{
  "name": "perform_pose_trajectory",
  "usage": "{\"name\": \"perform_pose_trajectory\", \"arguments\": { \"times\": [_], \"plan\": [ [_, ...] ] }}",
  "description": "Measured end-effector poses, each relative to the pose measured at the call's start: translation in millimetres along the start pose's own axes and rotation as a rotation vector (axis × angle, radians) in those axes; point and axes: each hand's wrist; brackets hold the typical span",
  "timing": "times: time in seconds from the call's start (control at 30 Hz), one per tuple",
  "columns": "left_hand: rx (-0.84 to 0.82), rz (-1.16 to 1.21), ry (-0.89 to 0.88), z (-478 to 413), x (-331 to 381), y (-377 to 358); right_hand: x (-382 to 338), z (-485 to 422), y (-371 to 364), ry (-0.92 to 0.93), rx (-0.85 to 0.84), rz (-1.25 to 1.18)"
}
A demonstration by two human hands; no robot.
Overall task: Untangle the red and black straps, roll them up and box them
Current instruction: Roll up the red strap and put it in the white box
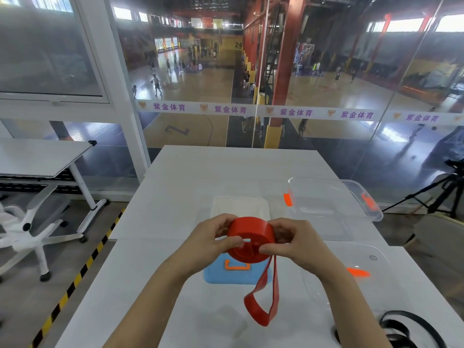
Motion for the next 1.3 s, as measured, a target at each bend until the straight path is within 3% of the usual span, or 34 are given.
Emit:
{"name": "perform_pose_trajectory", "arguments": {
  "times": [0.13,0.27,0.4,0.5,0.63,0.83,0.97,1.2,1.3],
  "plan": [
    [-0.052,-0.351,-0.023,-4,7,-2,-6,-6,3,0.047,-0.068,0.162],
    [-0.086,-0.402,-0.102,-8,16,-4,-11,-9,-3,0.106,-0.072,0.174],
    [-0.001,-0.253,-0.077,-8,6,1,-4,-7,-3,0.042,-0.074,0.061],
    [0.079,-0.008,-0.057,-7,-3,3,3,-4,-3,0.036,-0.028,0.030],
    [0.060,0.190,-0.025,-6,-4,-2,0,-8,-2,0.044,0.044,-0.010],
    [-0.018,-0.143,-0.036,-11,3,0,-10,-10,2,0.118,-0.020,0.172],
    [0.016,-0.405,-0.211,-11,19,-6,-12,-11,-1,0.134,-0.025,0.141],
    [0.146,0.191,-0.111,-13,1,1,-1,-8,5,0.008,-0.014,-0.057],
    [0.092,0.225,-0.097,-13,-3,4,2,-7,5,-0.008,0.051,-0.094]
  ]
}}
Point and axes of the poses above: each hand's wrist, its own z-axis away from the middle knuckle, its own y-axis out of the back of the hand, x = y × z, and after that the axes turned 6 degrees about x, right-handed
